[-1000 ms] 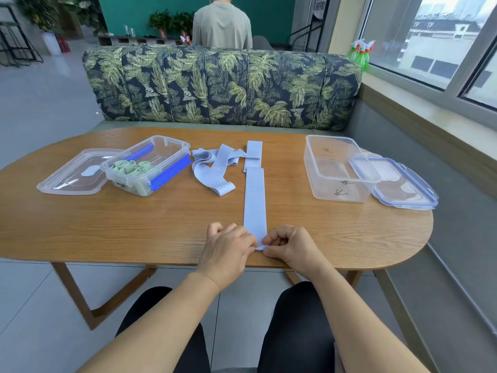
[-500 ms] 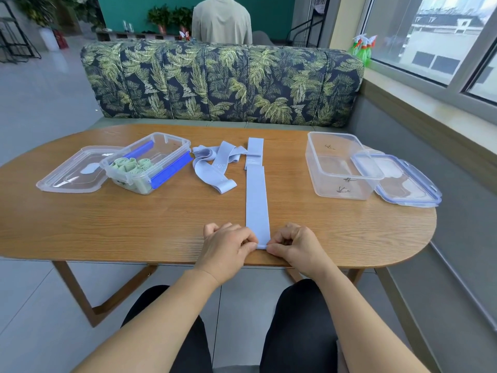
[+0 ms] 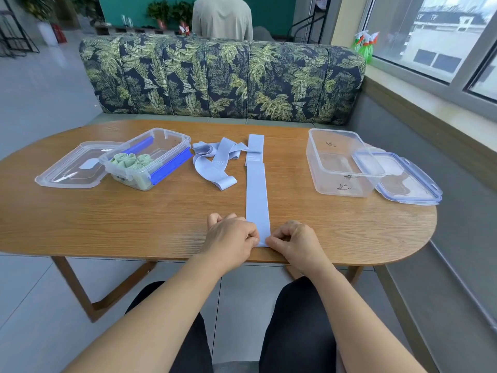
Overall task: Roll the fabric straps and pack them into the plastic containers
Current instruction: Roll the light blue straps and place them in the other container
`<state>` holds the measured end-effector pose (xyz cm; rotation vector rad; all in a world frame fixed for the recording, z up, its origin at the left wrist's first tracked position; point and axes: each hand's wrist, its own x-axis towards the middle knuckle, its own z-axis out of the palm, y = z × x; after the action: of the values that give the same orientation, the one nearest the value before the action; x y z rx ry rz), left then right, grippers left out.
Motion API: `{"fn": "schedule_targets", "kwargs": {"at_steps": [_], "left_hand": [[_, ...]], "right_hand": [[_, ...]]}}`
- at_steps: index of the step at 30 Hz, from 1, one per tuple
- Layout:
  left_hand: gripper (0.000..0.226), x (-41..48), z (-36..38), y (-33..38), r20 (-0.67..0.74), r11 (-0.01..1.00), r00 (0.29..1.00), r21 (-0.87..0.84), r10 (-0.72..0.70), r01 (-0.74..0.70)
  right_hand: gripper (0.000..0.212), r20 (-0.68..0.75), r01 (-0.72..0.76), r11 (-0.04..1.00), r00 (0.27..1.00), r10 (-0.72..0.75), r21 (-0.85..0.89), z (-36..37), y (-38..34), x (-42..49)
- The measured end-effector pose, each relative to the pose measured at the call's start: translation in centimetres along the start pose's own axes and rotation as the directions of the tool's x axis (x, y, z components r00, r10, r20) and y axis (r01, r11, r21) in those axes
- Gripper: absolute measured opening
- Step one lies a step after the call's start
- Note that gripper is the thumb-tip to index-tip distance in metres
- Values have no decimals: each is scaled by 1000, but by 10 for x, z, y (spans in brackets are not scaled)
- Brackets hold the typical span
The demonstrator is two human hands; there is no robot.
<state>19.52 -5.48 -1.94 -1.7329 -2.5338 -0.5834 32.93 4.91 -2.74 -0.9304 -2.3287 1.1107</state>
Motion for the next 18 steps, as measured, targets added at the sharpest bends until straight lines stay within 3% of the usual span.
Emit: {"fn": "schedule_targets", "kwargs": {"at_steps": [7,14,18], "left_hand": [[12,-1,-1,-4,-26,999,1000,-30,-11,10],[6,-10,6,-11,-149,967,959,120,240,-223],[6,-7,7,-14,-150,973,961,56,232,-226]], "right_hand": [[19,0,-59,997,998,59,-48,-1,-4,5],[16,51,-68,989,996,75,-129,-3,-4,12],[15,42,-65,998,997,65,5,-6,-6,6]]}}
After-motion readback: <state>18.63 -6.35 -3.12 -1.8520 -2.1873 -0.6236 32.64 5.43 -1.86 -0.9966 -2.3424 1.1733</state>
